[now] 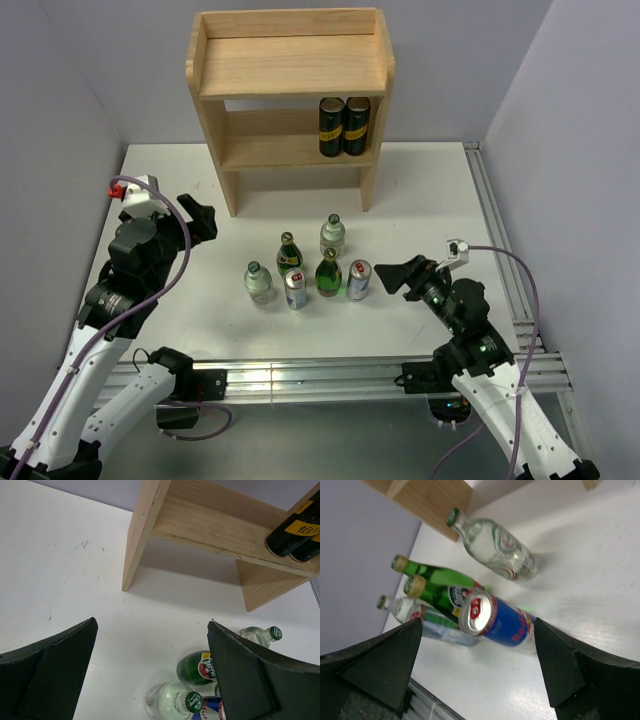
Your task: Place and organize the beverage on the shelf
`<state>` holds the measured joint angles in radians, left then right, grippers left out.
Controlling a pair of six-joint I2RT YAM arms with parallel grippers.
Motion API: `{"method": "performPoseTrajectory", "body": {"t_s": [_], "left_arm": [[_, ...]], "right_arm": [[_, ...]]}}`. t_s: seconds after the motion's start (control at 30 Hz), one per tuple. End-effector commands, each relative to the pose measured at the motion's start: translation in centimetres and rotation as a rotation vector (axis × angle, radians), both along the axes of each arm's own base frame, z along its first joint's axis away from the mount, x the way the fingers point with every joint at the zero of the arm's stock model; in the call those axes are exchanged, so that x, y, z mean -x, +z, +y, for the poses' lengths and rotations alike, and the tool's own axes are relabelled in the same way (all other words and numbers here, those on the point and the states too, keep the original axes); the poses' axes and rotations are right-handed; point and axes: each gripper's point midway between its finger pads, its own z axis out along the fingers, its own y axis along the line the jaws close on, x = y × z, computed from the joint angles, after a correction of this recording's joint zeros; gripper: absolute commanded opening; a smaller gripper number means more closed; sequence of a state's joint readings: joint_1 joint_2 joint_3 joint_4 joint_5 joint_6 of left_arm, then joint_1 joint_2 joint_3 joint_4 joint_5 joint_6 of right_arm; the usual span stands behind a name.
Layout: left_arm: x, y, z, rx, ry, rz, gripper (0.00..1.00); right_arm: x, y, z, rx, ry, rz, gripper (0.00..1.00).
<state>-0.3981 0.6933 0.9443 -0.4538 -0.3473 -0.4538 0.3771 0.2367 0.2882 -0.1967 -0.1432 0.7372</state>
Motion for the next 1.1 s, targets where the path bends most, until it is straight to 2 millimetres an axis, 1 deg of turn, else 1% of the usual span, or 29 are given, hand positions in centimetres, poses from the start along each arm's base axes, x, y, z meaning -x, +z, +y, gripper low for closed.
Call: {"method": "performPoseTrajectory", "body": {"t_s": [0.0,0.07,0.1,0.17,0.2,0.23,0.3,0.33,0.37,0.4,0.43,0.47,0.5,0.53,0.57,0.6,0.63,0.7,0.73,0.77,0.8,0.83,0.87,0.9,0.93,0.97,1.03,1.07], "left_arm": [[0.0,0.4,-0.3,-0.009,-0.028,-0.016,0.99],[0.1,0.6,-0.4,-0.003,-0.030,-0.025,0.99],[0.1,0.6,-0.4,-0.005,-0.034,-0.026,0.99],[0.0,0.6,-0.5,-0.005,-0.037,-0.026,0.98],[0.0,0.5,-0.5,-0.002,-0.036,-0.023,0.98],[0.0,0.5,-0.5,-0.004,-0.037,-0.023,0.98],[0.0,0.5,-0.4,-0.002,-0.030,-0.021,0.98],[0.0,0.4,-0.4,-0.004,-0.032,-0.022,0.98],[0.0,0.4,-0.4,-0.004,-0.032,-0.023,0.98],[0.0,0.4,-0.4,-0.006,-0.031,-0.023,0.98],[0.0,0.4,-0.3,-0.006,-0.029,-0.022,0.98],[0.0,0.4,-0.3,-0.006,-0.028,-0.020,0.98],[0.0,0.4,-0.3,-0.006,-0.029,-0.020,0.98],[0.0,0.4,-0.3,-0.006,-0.031,-0.020,0.98],[0.0,0.4,-0.4,-0.005,-0.031,-0.022,0.98],[0.0,0.5,-0.4,-0.003,-0.032,-0.023,0.98],[0.0,0.5,-0.4,-0.003,-0.032,-0.023,0.98],[0.0,0.4,-0.4,-0.004,-0.034,-0.023,0.98],[0.0,0.4,-0.4,-0.007,-0.036,-0.023,0.98],[0.0,0.4,-0.4,-0.007,-0.036,-0.023,0.98],[0.0,0.4,-0.5,-0.006,-0.039,-0.024,0.98],[0.0,0.4,-0.5,-0.008,-0.042,-0.024,0.98],[0.0,0.4,-0.5,-0.007,-0.042,-0.023,0.98],[0.0,0.4,-0.6,-0.009,-0.046,-0.024,0.98],[0.0,0.4,-0.6,-0.009,-0.046,-0.024,0.98],[0.0,0.4,-0.6,-0.010,-0.046,-0.023,0.98],[0.0,0.5,-0.6,-0.010,-0.047,-0.026,0.98],[0.0,0.4,-0.6,-0.013,-0.048,-0.023,0.98]], "right_arm": [[0.9,-3.5,-0.7,0.055,-0.036,0.068,1.00],[1.2,-4.7,-0.4,0.051,-0.027,0.107,1.00],[1.3,-5.0,0.0,0.051,-0.015,0.128,1.00],[1.1,-5.1,-0.2,0.047,-0.058,0.151,1.00],[1.3,-5.5,0.1,0.066,-0.056,0.170,1.00],[0.9,-5.6,-0.5,0.073,-0.111,0.182,1.00],[1.1,-5.4,-0.4,0.097,-0.127,0.197,1.00],[1.2,-6.1,-0.5,0.144,-0.153,0.222,1.00],[1.3,-5.3,-0.4,0.152,-0.164,0.216,1.00],[1.5,-5.5,-0.2,0.178,-0.167,0.228,1.00],[2.3,-5.5,0.9,0.187,-0.130,0.228,1.00],[2.3,-5.1,1.1,0.193,-0.137,0.212,1.00],[2.5,-5.6,1.6,0.212,-0.123,0.219,1.00],[3.0,-5.7,2.7,0.207,-0.084,0.215,1.00],[3.0,-6.0,3.0,0.215,-0.080,0.214,1.00],[3.0,-6.9,3.4,0.239,-0.071,0.229,1.00],[2.8,-6.8,4.2,0.222,-0.061,0.219,1.00],[2.6,-8.3,4.4,0.261,-0.065,0.231,1.00],[2.2,-8.3,4.7,0.257,-0.074,0.218,1.00],[2.0,-8.9,4.7,0.284,-0.083,0.222,1.00],[1.4,-8.9,4.3,0.303,-0.118,0.206,1.00],[1.0,-8.6,4.5,0.296,-0.134,0.188,1.00],[0.6,-9.2,4.5,0.325,-0.146,0.185,1.00],[-0.1,-8.6,4.5,0.329,-0.175,0.149,1.00],[-0.5,-8.5,4.6,0.337,-0.184,0.136,1.00],[-0.8,-9.4,4.4,0.388,-0.199,0.142,1.00],[-1.8,-8.5,4.7,0.388,-0.240,0.103,1.00],[-2.1,-9.1,4.6,0.419,-0.250,0.102,1.00]]}}
